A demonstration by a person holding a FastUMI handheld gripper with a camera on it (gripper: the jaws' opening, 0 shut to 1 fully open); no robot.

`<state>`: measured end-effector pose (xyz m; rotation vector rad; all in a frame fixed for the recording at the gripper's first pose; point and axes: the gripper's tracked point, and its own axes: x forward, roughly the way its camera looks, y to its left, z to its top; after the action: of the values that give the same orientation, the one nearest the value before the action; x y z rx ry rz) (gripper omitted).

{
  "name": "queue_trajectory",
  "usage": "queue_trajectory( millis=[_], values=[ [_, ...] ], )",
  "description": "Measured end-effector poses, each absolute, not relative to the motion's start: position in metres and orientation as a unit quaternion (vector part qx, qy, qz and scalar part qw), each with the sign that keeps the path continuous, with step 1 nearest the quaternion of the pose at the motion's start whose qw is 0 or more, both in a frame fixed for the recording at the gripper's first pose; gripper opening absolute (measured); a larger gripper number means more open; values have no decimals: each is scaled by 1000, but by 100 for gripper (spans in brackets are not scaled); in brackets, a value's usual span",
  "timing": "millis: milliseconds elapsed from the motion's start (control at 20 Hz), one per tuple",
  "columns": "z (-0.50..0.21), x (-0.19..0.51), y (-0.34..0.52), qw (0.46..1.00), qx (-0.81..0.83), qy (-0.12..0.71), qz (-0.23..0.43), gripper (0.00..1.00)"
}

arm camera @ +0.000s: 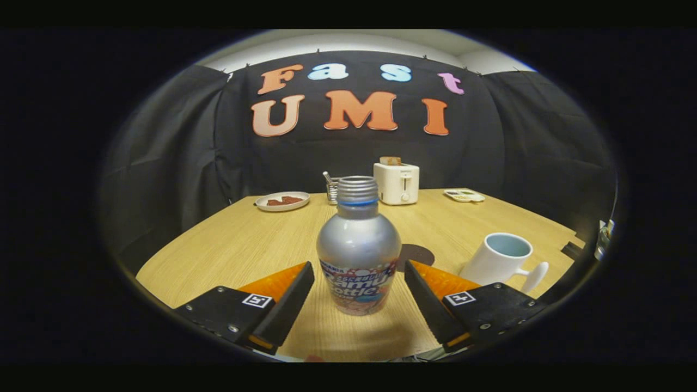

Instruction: Take the bottle from table, then pour the juice into the cup, finally place the bottle on the coaster

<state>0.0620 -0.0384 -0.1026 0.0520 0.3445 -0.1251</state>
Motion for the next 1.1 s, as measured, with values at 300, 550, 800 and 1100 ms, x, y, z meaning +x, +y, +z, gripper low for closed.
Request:
queue_trajectory(
  millis=[300, 550, 800, 1100],
  values=[
    [-120, 68, -37, 979, 31, 194, -62, 99],
    [-125, 70, -32, 978, 32, 200, -53, 99],
    [-122, 74, -33, 978, 29, 198, -52, 83],
    [-108, 63, -43, 978, 64, 188, -61, 78]
  ],
)
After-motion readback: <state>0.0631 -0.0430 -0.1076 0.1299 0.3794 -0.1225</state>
